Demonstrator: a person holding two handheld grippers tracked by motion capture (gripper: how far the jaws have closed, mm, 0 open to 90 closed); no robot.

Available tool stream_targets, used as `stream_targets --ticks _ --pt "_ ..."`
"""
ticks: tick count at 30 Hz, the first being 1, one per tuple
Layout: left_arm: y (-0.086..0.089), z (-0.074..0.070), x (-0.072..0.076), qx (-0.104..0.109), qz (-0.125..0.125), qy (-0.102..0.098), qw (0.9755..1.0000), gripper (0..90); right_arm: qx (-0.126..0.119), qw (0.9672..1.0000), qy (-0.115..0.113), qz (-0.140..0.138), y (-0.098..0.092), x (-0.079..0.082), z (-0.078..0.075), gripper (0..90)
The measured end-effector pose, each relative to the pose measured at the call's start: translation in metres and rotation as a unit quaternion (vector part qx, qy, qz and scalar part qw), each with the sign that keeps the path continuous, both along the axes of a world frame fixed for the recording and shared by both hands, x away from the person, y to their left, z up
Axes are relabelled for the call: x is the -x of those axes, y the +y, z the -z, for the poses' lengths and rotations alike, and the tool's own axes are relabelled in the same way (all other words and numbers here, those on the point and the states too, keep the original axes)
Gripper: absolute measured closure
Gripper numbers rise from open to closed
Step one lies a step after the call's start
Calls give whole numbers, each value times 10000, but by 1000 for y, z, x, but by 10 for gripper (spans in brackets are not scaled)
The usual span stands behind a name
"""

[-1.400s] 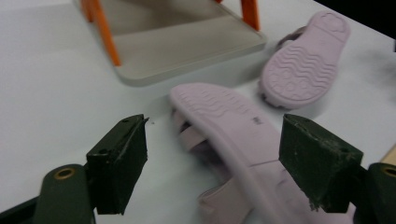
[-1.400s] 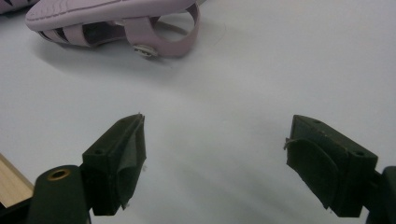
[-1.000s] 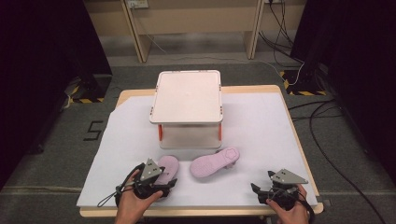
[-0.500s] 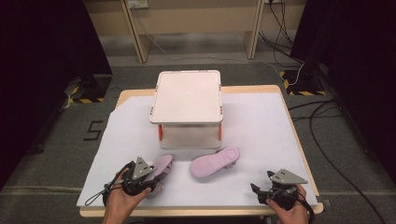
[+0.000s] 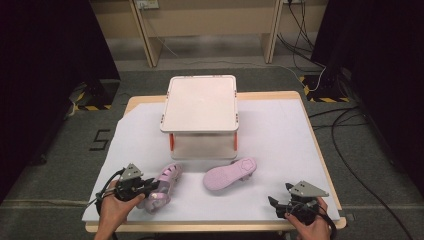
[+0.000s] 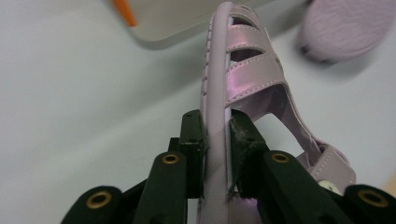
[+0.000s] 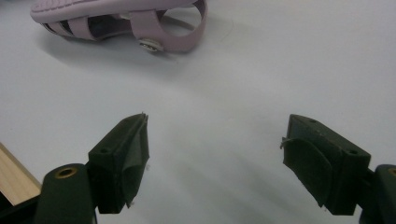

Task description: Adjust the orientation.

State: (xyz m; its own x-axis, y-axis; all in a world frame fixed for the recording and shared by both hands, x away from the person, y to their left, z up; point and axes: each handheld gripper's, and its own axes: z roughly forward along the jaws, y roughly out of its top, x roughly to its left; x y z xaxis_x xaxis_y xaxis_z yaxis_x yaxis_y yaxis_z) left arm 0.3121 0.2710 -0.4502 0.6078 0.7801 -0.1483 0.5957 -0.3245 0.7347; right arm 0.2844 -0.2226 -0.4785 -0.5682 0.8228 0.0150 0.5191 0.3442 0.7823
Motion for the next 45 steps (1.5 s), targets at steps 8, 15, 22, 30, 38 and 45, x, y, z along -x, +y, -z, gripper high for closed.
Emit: stream_targets --ticks 8,15,22,30,38,45 --pt "-20 14 -3 470 30 235 9986 758 22 10000 -31 -54 0 1 -1 231" --pt "-13 15 -6 428 -376 114 9983 509 21 10000 -22 -59 0 1 -1 231" --pt "-2 15 -7 478 -565 -26 9973 456 22 10000 5 -60 0 0 -1 231" --pt "14 4 -6 516 -806 -259 9951 419 25 10000 -4 -63 0 1 -1 231" --pt "30 -1 -7 267 -916 -413 9946 398 12 10000 -21 -39 0 0 -1 231" --pt "36 -12 -4 228 -811 -477 9953 350 11 10000 -16 -38 0 0 -1 232"
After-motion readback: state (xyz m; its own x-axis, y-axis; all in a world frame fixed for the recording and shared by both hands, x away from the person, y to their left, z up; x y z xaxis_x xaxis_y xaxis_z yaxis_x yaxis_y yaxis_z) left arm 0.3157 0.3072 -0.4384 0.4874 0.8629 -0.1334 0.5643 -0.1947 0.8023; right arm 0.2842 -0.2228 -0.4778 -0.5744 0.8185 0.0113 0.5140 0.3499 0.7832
